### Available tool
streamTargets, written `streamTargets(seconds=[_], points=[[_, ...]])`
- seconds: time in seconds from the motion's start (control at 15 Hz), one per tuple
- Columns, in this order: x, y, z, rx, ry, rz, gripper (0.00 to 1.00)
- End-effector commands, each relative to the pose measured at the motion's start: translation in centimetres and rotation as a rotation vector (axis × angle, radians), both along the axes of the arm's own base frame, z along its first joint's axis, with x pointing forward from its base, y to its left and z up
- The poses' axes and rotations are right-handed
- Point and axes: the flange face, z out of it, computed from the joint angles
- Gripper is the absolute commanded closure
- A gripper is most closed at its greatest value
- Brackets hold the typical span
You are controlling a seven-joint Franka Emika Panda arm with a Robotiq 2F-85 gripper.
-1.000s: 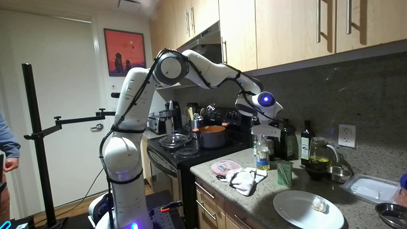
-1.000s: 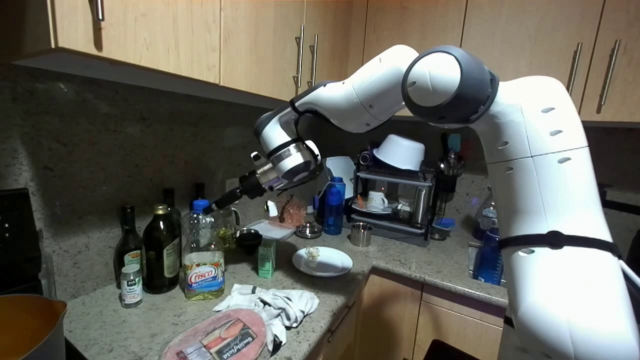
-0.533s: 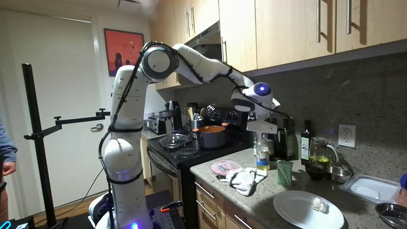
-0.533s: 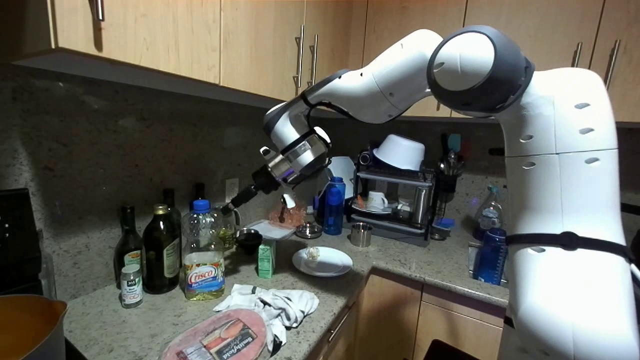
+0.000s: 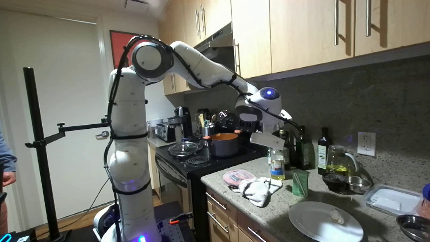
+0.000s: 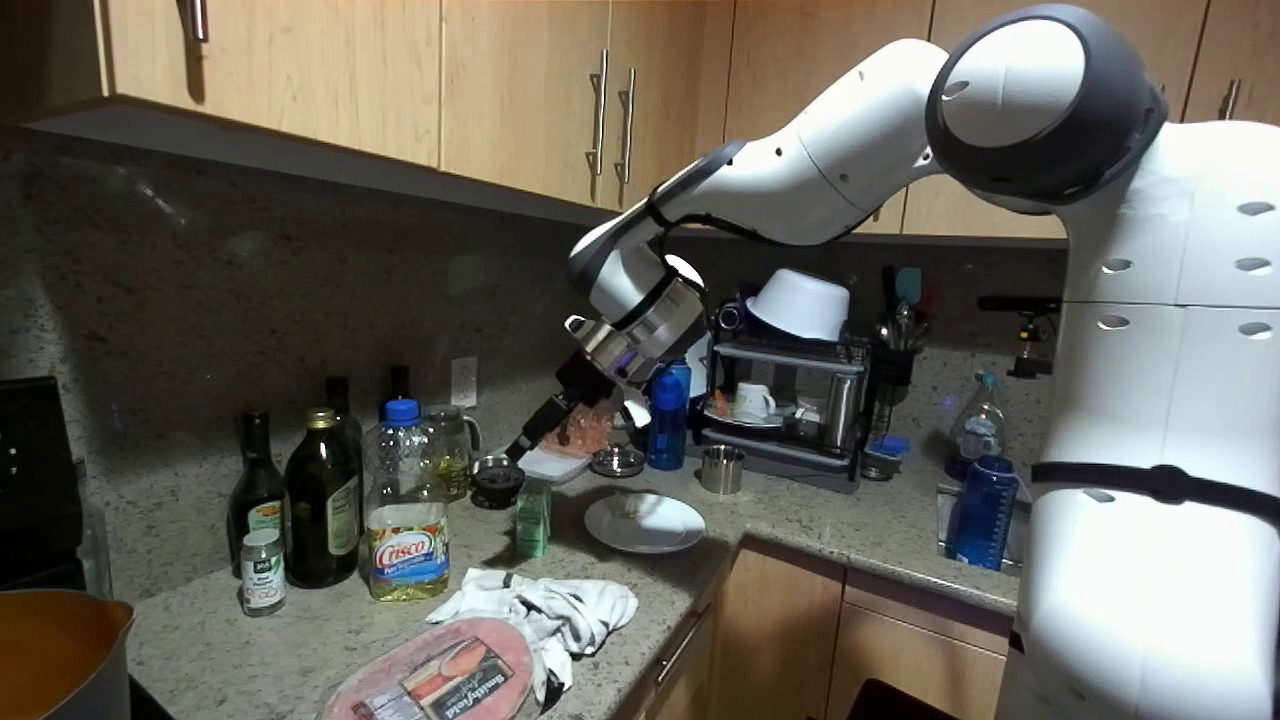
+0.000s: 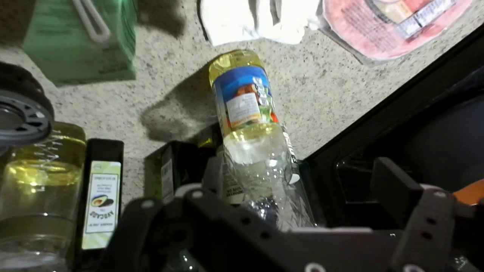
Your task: Move the bottle of oil on the white plate to the left, put the garlic on the white plate in the silver pot
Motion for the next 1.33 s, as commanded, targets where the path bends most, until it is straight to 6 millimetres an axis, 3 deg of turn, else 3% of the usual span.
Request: streamTargets(seconds=[0.0,0.13,0.4,0.53,0.6,0.87,1.27], points=[[-2.9,-1.9,-1.0,-0.023,0.032,-0.112,0.0],[-3.5,-3.3,-2.4,-0.027,0.047,-0.201,0.0],[-2.7,-5.5,-4.3,-0.056,0.06,-0.419,0.0],[-2.2,-4.5,-4.4,-0.061,0.06,-0.385,0.0],[-2.7,-5.2,-4.7,-0.058,0.072,-0.364,0.0],[-2.4,-4.6,-4.9,-0.061,0.072,-0.355,0.0],[-0.9,-7.3,-6.8,-0.054,0.111,-0.405,0.0]])
